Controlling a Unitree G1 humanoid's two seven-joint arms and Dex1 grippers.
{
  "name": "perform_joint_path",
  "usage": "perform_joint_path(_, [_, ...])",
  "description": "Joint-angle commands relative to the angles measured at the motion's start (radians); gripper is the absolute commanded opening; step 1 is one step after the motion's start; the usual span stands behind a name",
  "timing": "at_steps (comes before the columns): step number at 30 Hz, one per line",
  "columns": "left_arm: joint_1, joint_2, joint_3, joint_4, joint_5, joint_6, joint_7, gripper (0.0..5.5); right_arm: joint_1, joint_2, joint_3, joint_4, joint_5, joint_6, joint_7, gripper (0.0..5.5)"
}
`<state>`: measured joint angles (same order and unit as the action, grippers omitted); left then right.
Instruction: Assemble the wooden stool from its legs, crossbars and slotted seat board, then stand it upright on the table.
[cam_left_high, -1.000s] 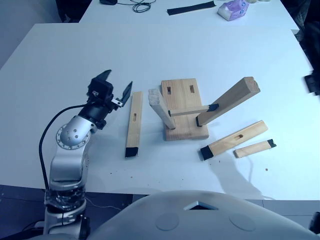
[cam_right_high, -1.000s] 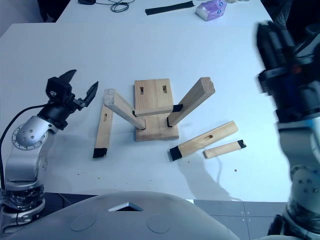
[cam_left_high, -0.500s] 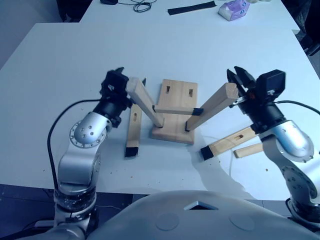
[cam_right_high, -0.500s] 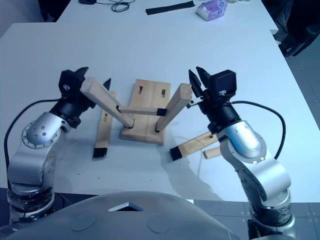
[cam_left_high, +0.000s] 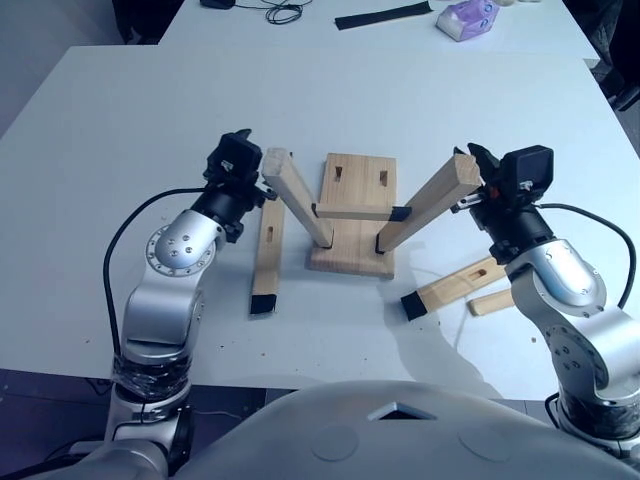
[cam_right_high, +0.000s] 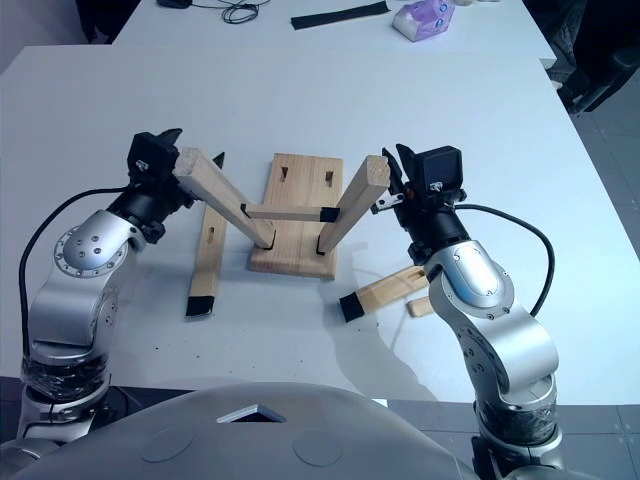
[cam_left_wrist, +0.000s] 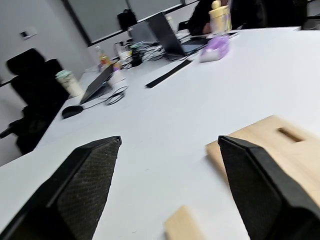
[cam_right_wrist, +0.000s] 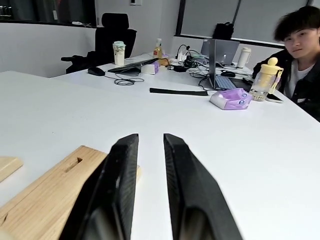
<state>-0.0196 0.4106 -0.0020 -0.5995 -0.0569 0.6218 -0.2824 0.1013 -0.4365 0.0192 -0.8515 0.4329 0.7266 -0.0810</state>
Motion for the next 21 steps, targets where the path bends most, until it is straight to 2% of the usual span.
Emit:
perform_joint_path(1, [0.056,0.021,0.067,0.037,0.031,-0.051,0.022,3.6,0.05,-0.049,-0.101,0.027,-0.079,0.012,0.012,0.9])
perform_joint_path(4, [0.116,0.026,0.116,0.006,0.036,-0.056,0.028,3.6,0.111,-0.091,-0.154,0.034,-0.188,-0.009,0.005,0.9])
perform_joint_path(7, [0.129,0.024,0.128,-0.01,0.045,-0.053,0.033,3.6,0.141,-0.079,-0.148,0.019,-0.274,-0.018,-0.019,0.9])
perform_joint_path(13, [0.064,0.003,0.068,-0.069,0.038,-0.043,0.024,3.6,0.004,0.073,0.098,-0.047,-0.35,0.053,-0.069,0.9])
perform_joint_path(16, [0.045,-0.018,-0.001,-0.135,0.012,-0.021,0.006,3.6,-0.059,0.154,0.213,-0.068,-0.363,0.096,-0.077,0.9])
perform_joint_path(21, [0.039,-0.037,-0.071,-0.191,-0.002,-0.008,-0.007,3.6,-0.076,0.185,0.213,-0.056,-0.386,0.121,-0.054,0.9])
